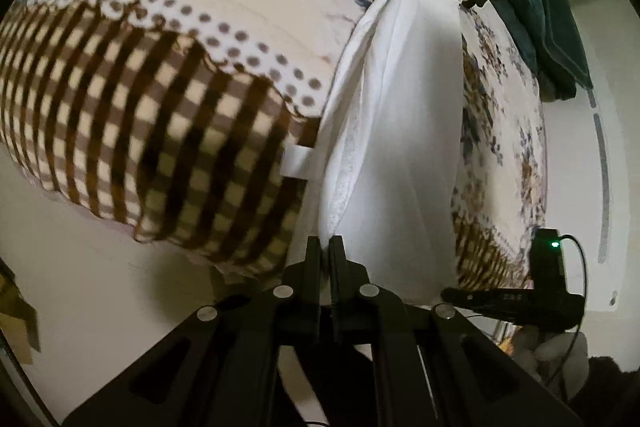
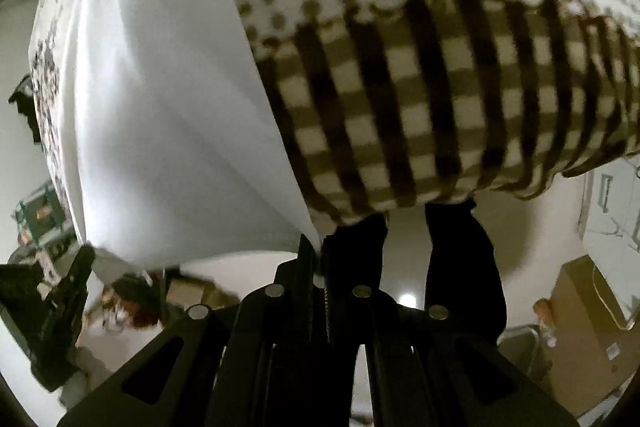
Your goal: Fold small clothes
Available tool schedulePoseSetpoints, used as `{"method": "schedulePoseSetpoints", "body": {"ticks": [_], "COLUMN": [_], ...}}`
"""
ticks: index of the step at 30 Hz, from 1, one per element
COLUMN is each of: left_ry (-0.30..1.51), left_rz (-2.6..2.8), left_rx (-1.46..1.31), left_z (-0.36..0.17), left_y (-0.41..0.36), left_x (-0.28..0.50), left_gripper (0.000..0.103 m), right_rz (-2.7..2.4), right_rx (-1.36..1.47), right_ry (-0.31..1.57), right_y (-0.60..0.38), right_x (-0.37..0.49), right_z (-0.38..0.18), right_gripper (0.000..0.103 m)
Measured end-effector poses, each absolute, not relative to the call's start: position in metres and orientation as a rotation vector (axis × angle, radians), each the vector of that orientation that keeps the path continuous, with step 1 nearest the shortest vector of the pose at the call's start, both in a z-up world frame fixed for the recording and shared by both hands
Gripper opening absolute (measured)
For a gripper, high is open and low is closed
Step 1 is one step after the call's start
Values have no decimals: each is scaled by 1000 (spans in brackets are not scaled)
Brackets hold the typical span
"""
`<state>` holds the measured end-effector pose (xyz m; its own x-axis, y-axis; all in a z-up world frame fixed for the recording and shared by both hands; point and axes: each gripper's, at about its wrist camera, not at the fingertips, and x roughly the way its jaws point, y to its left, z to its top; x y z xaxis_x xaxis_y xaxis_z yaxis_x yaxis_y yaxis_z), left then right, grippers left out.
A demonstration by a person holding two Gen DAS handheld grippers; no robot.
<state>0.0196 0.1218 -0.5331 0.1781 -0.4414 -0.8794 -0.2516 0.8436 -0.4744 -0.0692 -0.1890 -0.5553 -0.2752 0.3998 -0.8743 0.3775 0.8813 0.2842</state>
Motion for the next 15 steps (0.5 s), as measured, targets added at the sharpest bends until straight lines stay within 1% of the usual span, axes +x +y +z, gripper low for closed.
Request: {"method": "schedulePoseSetpoints", "body": {"ticks": [1,2,3,4,5,9,10,11,12,13,15], "left_ry": [1407,1404,1402,1397,1396,1396,1397,1398,1399,1401,1404], "left_rz": [-145,-147,-147,-151,-157,-175,-180,-180,-180,-182,-184], "left_rx": [-611,-622,-628,-631,-631,-626,-631,-633,-632,-636,-637], "left_z": [-533,-531,-529,-526,-524,-519,-519,-519,-519,-520,-521], "left_y": [120,120,119,118,116,112,111,111,111,110,109], "left_x": [19,20,20,20,20,21,22,23,23,22,20], "left_gripper": [2,2,2,2,2,2,2,2,2,2,2], "right_rz": [25,38,41,39,39,60,70,72,45,22,-20], "right_rx": [582,603,618,634,637,608,573,545,514,516,507], "right_ry": [1885,1877,1869,1854,1846,1842,1837,1825,1818,1809,1766], "right_y": [-190,-189,-189,-188,-195,-179,-171,-164,-161,-161,-167], "right_x": [-69,-68,-69,-71,-71,-51,-48,-48,-48,-50,-53], "right_z": [-554,-553,-551,-550,-552,-569,-572,-573,-573,-571,-558], "right_gripper": [17,22,37,50,52,52,51,46,7,2,1]}}
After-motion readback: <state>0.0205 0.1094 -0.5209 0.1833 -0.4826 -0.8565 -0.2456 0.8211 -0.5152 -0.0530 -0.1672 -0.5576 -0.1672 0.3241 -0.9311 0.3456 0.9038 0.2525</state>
